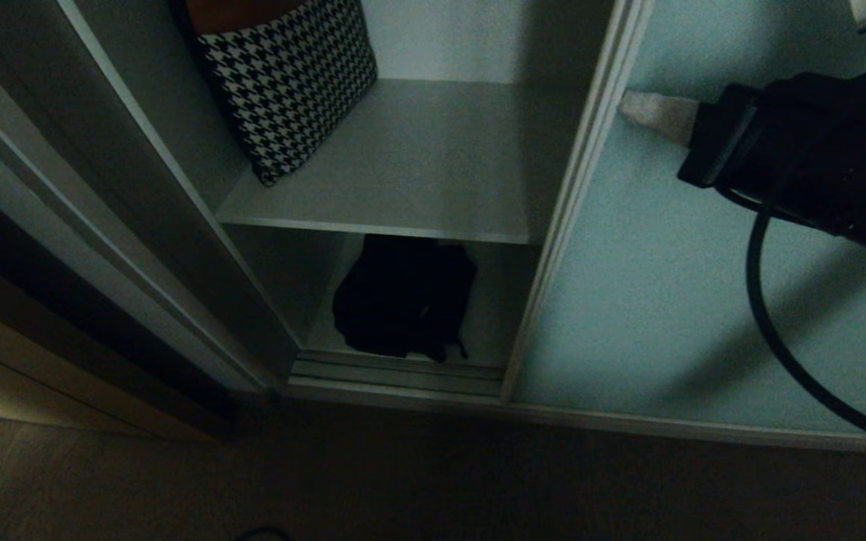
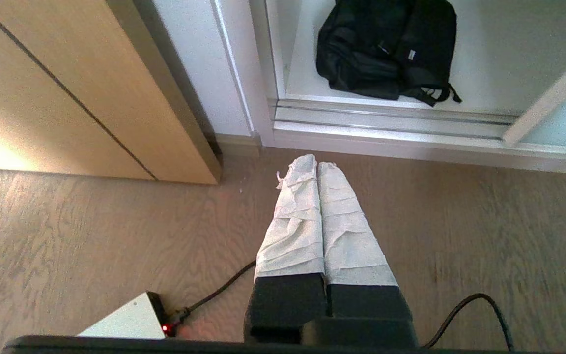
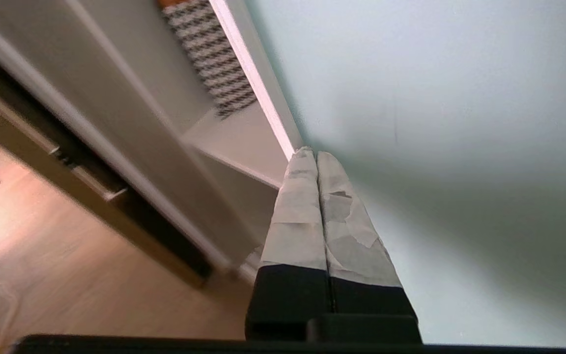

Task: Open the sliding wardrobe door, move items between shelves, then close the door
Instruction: Close the door

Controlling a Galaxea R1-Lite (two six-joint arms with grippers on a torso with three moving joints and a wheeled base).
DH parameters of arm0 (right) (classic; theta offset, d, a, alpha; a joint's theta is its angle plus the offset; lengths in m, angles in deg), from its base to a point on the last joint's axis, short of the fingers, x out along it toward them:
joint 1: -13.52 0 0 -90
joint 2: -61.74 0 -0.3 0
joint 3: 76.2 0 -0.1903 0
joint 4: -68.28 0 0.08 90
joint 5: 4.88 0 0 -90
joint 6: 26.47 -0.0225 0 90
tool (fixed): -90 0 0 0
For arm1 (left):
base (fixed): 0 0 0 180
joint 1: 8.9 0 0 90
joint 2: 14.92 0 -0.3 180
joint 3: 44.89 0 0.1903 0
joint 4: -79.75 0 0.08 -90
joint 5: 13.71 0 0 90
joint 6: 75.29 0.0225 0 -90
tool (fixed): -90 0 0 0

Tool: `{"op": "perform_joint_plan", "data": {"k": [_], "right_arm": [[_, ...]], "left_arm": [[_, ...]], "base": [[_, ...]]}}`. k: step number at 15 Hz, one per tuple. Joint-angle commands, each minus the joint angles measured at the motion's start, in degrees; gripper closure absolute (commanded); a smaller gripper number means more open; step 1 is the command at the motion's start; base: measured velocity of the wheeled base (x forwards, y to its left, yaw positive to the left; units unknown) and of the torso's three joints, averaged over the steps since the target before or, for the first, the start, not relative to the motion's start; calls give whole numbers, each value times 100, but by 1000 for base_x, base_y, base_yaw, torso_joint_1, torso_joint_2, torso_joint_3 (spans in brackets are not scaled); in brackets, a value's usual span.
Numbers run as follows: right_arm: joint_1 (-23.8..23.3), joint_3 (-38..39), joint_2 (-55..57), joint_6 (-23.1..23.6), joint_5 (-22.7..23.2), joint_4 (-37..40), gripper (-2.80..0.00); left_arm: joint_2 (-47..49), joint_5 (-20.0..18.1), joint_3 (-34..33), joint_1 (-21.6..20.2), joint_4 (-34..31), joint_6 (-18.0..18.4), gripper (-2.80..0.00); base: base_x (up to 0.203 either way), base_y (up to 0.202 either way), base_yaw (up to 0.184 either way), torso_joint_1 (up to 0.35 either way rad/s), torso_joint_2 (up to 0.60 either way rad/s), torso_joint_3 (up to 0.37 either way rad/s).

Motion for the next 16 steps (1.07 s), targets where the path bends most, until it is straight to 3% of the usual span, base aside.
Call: {"op": "perform_joint_plan", "data": {"k": [1, 4, 8, 11, 16], "right_arm": [[336, -261, 338, 5, -58, -43, 0], [1024, -430, 280, 167, -121, -43, 0], [1228, 172, -823, 353, -106, -8, 0], [845, 814, -1705, 348, -90, 91, 0], [-481, 1447, -2627, 273, -100, 141, 0]], "left_arm": [[8, 0, 0, 0, -1, 4, 0], [8, 0, 0, 0, -1, 4, 0], [8, 0, 0, -8, -1, 4, 0], [8, 0, 0, 0, -1, 4, 0], [8, 0, 0, 0, -1, 4, 0]], "base": [[0, 0, 0, 0, 0, 0], [0, 0, 0, 0, 0, 0], [0, 0, 0, 0, 0, 0], [0, 0, 0, 0, 0, 0], [0, 0, 0, 0, 0, 0]]}}
